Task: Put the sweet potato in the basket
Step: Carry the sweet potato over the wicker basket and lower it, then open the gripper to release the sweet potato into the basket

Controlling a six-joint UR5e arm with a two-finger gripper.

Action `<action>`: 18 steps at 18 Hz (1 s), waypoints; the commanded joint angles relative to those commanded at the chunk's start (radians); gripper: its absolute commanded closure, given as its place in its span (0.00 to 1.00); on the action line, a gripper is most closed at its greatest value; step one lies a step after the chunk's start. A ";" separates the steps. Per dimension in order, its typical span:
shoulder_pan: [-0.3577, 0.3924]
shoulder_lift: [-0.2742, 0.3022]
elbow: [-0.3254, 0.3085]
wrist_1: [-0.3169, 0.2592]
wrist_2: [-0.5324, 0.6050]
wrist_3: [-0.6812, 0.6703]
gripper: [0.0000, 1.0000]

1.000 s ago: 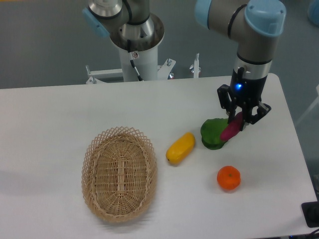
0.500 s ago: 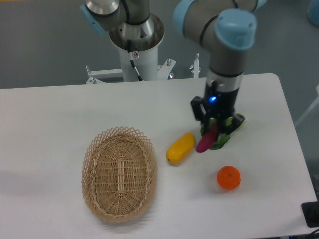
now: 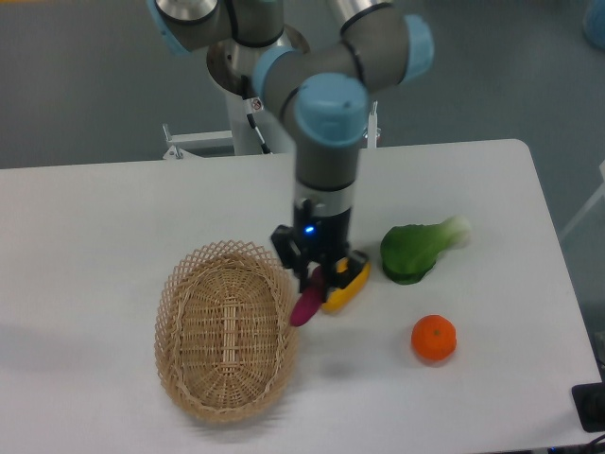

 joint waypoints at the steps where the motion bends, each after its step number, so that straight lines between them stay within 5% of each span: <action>1: -0.026 -0.014 -0.002 0.011 0.023 -0.035 0.74; 9: -0.160 -0.091 -0.012 0.017 0.135 -0.134 0.74; 18: -0.171 -0.114 -0.015 0.016 0.143 -0.132 0.72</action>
